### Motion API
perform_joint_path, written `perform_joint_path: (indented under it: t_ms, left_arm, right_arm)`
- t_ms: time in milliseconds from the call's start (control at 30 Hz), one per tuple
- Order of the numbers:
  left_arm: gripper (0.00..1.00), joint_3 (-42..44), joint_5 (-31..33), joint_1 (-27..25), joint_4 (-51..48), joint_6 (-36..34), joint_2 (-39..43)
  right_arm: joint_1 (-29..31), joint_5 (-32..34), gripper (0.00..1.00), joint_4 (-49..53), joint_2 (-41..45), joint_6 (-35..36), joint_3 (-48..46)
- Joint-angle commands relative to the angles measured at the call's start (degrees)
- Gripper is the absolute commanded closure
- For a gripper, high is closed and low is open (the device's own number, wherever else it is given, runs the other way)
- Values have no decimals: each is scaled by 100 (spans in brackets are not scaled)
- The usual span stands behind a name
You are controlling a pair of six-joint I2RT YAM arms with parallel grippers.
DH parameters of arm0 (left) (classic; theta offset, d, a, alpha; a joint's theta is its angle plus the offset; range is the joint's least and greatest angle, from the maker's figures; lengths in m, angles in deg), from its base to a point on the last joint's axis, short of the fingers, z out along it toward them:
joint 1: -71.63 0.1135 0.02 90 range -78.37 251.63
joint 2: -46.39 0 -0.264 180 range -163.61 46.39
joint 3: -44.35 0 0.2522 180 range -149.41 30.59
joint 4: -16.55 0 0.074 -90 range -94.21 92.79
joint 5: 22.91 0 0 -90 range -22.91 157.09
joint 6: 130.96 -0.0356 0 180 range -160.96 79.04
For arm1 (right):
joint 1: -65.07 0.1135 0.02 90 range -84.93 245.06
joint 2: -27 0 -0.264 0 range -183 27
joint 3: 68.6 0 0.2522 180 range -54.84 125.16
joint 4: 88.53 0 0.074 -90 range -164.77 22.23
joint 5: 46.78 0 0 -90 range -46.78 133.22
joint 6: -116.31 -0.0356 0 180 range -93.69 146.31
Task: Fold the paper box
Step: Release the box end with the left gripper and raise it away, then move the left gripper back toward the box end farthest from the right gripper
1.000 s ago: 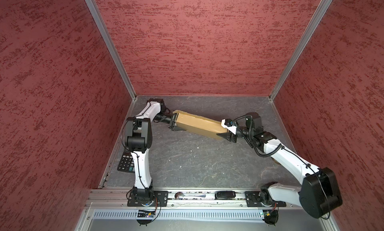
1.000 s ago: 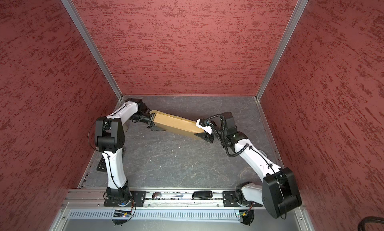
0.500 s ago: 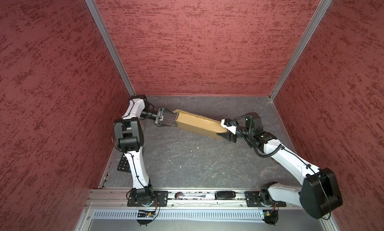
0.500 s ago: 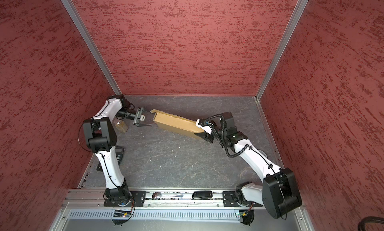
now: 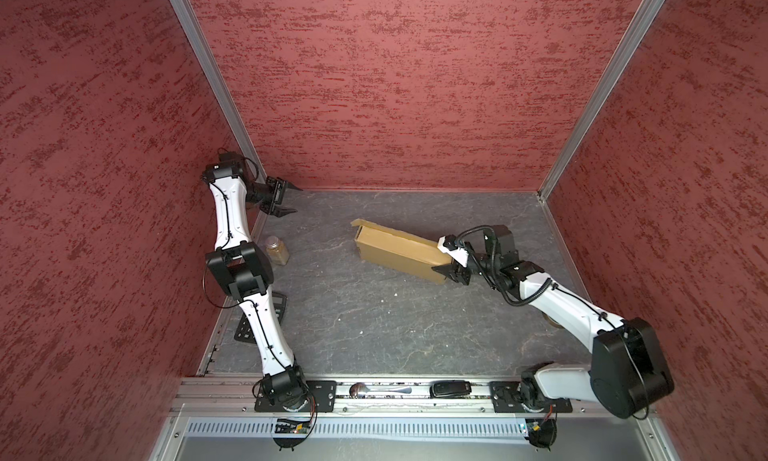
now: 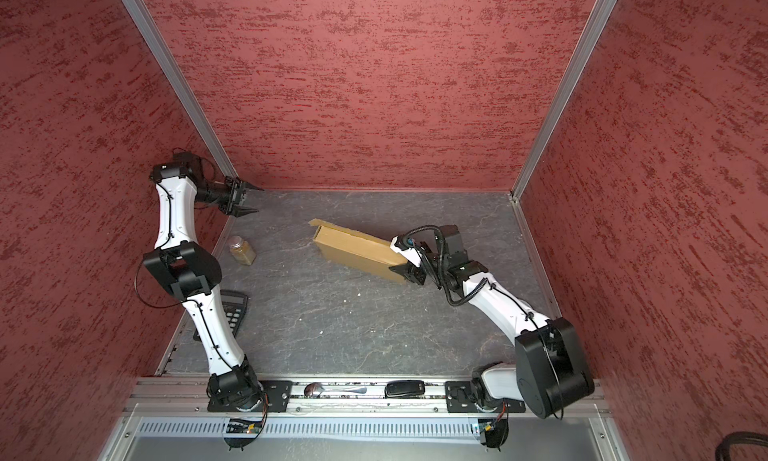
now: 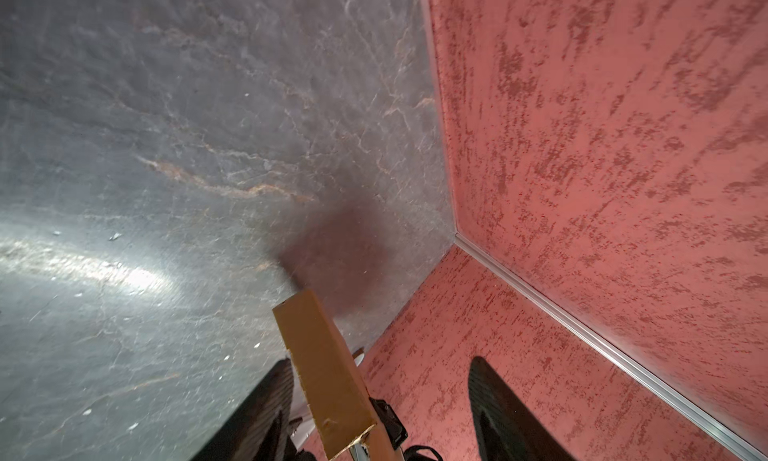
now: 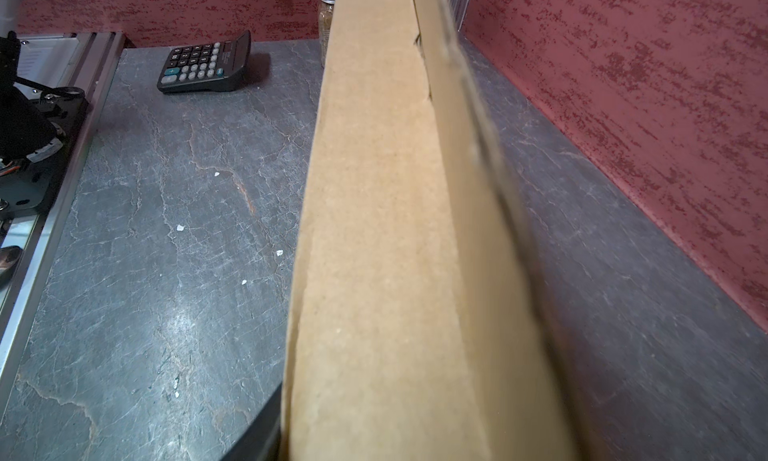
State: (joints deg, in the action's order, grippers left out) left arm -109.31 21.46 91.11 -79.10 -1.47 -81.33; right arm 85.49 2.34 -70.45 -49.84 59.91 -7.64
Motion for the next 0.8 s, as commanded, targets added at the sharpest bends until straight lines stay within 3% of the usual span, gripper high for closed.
perform_joint_path:
  t_ms: [0, 200, 433, 633, 767]
  left_arm:
    - [30, 664, 580, -259, 1712, 456, 850]
    - [23, 2066, 711, -909, 3114, -836, 1914]
    - [16, 5240, 83, -1171, 6100, -1404, 3521]
    - [13, 6334, -197, -1332, 6633, -2392, 4287]
    - [12, 6702, -497, -1394, 7056, -2572, 4518]
  right_arm:
    - [23, -86, 67, -296, 33, -277, 200]
    - [32, 15, 68, -47, 135, -412, 150]
    - [32, 98, 68, -29, 279, -576, 96]
    - [38, 102, 68, 52, 388, -608, 48]
    - [40, 110, 68, 40, 373, -611, 24]
